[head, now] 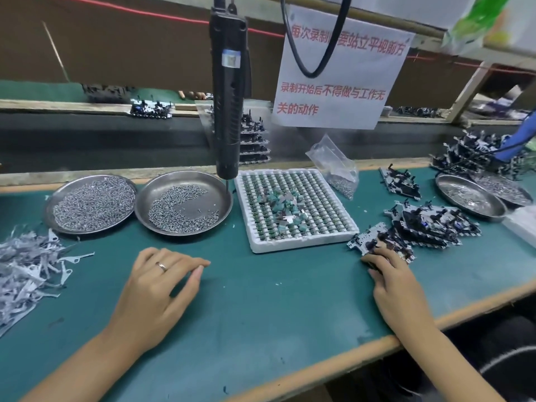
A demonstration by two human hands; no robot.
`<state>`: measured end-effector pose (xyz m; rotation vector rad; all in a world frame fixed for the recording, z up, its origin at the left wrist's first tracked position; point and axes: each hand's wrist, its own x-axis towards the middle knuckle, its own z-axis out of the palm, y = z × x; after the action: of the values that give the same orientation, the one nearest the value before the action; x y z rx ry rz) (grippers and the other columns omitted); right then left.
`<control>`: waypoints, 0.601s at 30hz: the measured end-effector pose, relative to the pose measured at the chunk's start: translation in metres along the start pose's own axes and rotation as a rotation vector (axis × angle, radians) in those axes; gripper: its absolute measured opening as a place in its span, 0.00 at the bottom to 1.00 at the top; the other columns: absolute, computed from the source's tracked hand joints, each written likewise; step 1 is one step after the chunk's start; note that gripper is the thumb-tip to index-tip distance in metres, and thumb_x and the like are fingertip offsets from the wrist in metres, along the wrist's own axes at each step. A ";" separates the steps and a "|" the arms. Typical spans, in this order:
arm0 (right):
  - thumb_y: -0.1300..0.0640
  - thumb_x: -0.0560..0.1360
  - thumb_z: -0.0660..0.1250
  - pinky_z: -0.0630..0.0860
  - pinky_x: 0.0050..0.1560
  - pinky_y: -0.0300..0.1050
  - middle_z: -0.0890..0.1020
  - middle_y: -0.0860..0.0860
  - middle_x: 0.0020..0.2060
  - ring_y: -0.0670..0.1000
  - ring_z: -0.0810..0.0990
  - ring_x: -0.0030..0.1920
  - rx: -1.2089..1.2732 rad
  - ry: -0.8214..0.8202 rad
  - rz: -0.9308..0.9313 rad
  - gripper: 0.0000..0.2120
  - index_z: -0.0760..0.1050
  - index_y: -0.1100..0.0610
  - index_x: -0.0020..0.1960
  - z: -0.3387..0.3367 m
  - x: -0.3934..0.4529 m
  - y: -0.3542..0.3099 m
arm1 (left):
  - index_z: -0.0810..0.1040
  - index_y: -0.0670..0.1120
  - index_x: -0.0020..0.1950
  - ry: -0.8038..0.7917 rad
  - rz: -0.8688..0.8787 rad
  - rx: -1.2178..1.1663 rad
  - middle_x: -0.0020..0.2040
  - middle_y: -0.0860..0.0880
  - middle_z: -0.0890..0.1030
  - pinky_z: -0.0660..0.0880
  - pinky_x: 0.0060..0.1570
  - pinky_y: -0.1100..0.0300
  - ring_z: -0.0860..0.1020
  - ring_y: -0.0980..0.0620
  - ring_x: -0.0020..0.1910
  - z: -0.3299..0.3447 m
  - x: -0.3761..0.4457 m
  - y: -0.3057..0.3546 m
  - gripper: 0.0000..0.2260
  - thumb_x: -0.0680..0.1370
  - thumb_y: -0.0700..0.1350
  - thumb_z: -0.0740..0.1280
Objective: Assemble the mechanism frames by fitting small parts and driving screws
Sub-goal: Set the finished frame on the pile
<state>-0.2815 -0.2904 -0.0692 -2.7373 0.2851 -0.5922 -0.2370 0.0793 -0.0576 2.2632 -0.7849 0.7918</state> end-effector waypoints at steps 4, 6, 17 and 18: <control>0.69 0.73 0.68 0.76 0.53 0.56 0.78 0.58 0.56 0.62 0.77 0.56 -0.044 0.027 0.004 0.09 0.81 0.62 0.51 0.000 -0.001 -0.005 | 0.82 0.44 0.45 -0.004 -0.004 0.002 0.41 0.56 0.80 0.67 0.46 0.52 0.76 0.53 0.38 0.000 0.000 -0.001 0.13 0.78 0.47 0.60; 0.69 0.69 0.72 0.76 0.52 0.60 0.80 0.61 0.52 0.65 0.79 0.52 -0.106 0.101 -0.080 0.06 0.82 0.64 0.46 -0.001 -0.002 -0.015 | 0.82 0.44 0.46 -0.006 -0.008 0.003 0.41 0.55 0.80 0.68 0.46 0.52 0.77 0.53 0.38 0.001 0.000 -0.003 0.13 0.78 0.47 0.60; 0.51 0.75 0.65 0.72 0.54 0.36 0.81 0.50 0.51 0.46 0.78 0.51 0.603 -0.131 -0.503 0.16 0.77 0.58 0.59 0.039 0.011 -0.185 | 0.81 0.46 0.49 0.161 -0.371 -0.101 0.44 0.59 0.78 0.66 0.52 0.62 0.72 0.64 0.44 -0.010 0.012 -0.007 0.11 0.77 0.49 0.61; 0.50 0.74 0.67 0.73 0.51 0.36 0.81 0.47 0.50 0.46 0.78 0.49 0.726 -0.229 -0.439 0.15 0.76 0.55 0.58 0.045 0.015 -0.199 | 0.81 0.48 0.49 0.176 -0.422 -0.119 0.45 0.58 0.79 0.67 0.51 0.63 0.73 0.63 0.45 -0.014 0.018 -0.011 0.09 0.77 0.49 0.62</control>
<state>-0.2239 -0.0976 -0.0326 -2.1140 -0.5056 -0.3738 -0.2222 0.0903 -0.0399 2.1130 -0.2502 0.7075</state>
